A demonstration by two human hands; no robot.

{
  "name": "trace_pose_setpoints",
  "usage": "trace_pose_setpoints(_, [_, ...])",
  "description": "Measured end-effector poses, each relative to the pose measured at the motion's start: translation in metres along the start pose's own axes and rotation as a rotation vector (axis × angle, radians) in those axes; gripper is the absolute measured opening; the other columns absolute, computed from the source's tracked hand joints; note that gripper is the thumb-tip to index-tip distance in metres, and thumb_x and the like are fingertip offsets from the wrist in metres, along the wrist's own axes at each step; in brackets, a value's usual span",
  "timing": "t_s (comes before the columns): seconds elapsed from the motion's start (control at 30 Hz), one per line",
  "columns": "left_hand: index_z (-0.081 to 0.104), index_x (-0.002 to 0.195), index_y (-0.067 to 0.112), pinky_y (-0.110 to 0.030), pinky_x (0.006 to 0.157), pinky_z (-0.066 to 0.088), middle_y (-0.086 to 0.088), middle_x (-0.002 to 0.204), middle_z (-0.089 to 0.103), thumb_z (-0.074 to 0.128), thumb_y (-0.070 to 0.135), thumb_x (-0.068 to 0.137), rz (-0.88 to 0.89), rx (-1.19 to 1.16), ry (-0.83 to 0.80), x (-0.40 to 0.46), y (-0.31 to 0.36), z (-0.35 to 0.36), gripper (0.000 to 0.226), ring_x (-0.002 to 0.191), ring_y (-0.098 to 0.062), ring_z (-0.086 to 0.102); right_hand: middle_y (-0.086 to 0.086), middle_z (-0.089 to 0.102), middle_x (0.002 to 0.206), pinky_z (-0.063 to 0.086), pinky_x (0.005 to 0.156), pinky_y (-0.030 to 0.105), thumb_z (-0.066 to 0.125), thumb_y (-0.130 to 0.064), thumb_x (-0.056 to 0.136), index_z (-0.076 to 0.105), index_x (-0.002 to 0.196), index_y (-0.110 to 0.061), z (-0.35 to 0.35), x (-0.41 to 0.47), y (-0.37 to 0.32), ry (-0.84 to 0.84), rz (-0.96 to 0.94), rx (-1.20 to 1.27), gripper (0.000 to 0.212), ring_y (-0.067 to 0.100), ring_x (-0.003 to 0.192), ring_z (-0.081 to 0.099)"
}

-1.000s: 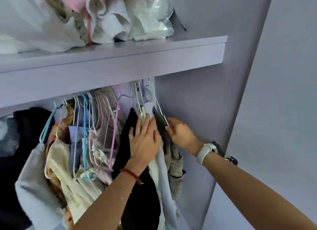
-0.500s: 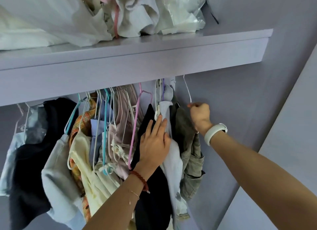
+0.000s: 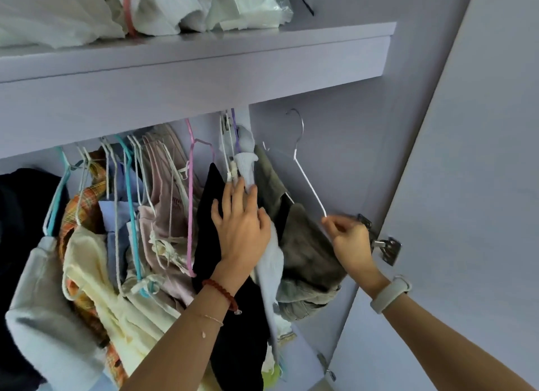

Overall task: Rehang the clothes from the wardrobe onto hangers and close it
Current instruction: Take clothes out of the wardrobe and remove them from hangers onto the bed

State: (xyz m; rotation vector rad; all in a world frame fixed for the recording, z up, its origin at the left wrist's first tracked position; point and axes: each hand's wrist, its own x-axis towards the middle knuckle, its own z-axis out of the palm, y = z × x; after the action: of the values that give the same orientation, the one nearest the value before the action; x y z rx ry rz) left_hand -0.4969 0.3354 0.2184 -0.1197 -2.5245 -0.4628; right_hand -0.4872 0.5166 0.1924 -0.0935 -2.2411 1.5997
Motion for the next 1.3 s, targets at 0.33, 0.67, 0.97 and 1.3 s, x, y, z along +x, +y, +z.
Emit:
trace_pose_setpoints(0.33, [0.053,0.125,0.002,-0.054,0.105,0.028,-0.017,0.128,0.054,0.042,0.018,0.096,0.348,-0.371,-0.249,-0.077,0.074,0.039,0.035,0.122,-0.035,0.046,-0.01,0.033,0.034,0.027,0.042,0.012,0.065,-0.017,0.083,0.072,0.069,-0.013,-0.125,-0.162,0.04,0.094,0.136,-0.401,0.016,0.008,0.036,0.032])
trace_pose_setpoints(0.67, [0.061,0.07,0.004,-0.027,0.054,0.029,0.006,0.053,0.046,0.05,0.009,0.092,0.518,-0.912,-0.781,-0.237,0.179,0.035,0.025,0.057,-0.021,0.045,-0.001,0.062,0.062,0.043,0.043,0.022,0.05,-0.034,0.085,0.07,0.071,-0.017,-0.259,-0.345,0.04,0.33,0.064,-1.125,0.03,0.019,0.051,0.059])
trace_pose_setpoints(0.97, [0.059,0.066,0.01,-0.027,0.046,0.027,0.004,0.044,0.043,0.05,0.033,0.093,0.819,-1.018,-0.902,-0.335,0.344,-0.009,0.037,0.043,-0.016,0.041,0.007,0.056,0.063,0.036,0.036,0.024,0.044,-0.023,0.09,0.062,0.068,-0.004,-0.366,-0.481,0.055,0.744,0.228,-1.225,0.034,0.024,0.042,0.05])
trace_pose_setpoints(1.3, [0.064,0.079,0.003,-0.035,0.061,0.046,-0.012,0.077,0.067,0.046,0.032,0.095,1.225,-0.876,-0.993,-0.492,0.598,-0.006,0.038,0.071,-0.03,0.06,0.009,0.057,0.049,0.031,0.037,0.027,0.041,-0.019,0.088,0.059,0.068,-0.003,-0.515,-0.607,0.113,0.988,0.692,-1.116,0.032,0.027,0.036,0.05])
